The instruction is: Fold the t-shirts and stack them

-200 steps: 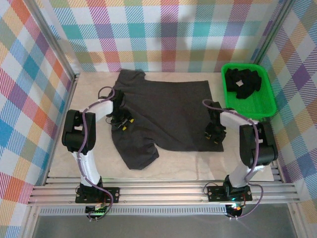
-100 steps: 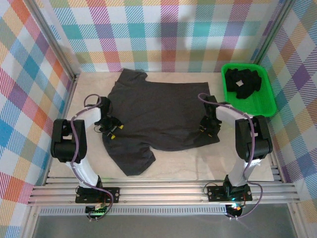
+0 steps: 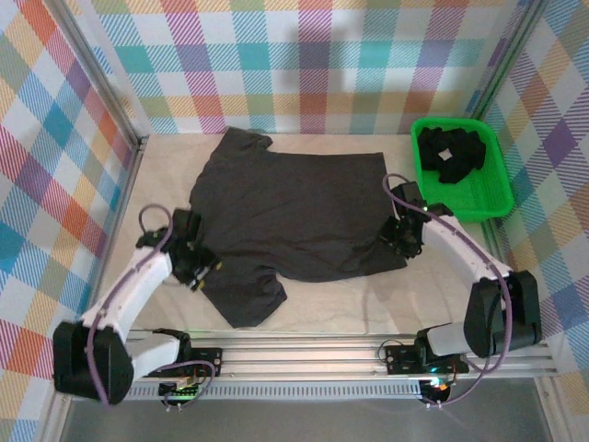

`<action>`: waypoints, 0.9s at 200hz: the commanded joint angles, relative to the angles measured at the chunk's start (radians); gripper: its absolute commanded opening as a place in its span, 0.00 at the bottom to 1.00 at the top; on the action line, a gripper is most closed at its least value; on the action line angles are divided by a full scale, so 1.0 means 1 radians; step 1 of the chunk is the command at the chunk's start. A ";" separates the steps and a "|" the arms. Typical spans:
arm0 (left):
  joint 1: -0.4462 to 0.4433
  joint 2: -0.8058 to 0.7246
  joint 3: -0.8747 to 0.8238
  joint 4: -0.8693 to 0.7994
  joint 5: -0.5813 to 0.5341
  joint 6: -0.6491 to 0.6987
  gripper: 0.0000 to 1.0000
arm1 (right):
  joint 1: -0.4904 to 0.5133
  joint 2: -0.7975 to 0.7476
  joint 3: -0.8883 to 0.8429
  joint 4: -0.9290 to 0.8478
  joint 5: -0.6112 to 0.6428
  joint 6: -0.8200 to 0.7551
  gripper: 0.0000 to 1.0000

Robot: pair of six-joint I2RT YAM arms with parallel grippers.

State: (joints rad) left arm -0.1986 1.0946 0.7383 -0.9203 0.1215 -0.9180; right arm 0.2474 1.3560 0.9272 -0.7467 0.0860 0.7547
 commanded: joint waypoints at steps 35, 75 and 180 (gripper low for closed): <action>-0.061 -0.192 -0.249 -0.002 0.130 -0.205 0.56 | -0.086 -0.103 -0.183 -0.026 -0.082 0.002 0.53; -0.137 -0.091 -0.266 0.133 0.136 -0.240 0.52 | -0.193 -0.099 -0.241 0.008 -0.095 -0.040 0.52; -0.216 0.104 -0.139 0.148 0.034 -0.160 0.00 | -0.262 0.104 -0.192 0.214 -0.182 -0.026 0.36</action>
State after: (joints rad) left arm -0.4053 1.2304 0.5644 -0.7597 0.1967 -1.1126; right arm -0.0120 1.4261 0.7029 -0.5972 -0.0471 0.7021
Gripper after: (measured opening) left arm 0.056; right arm 0.382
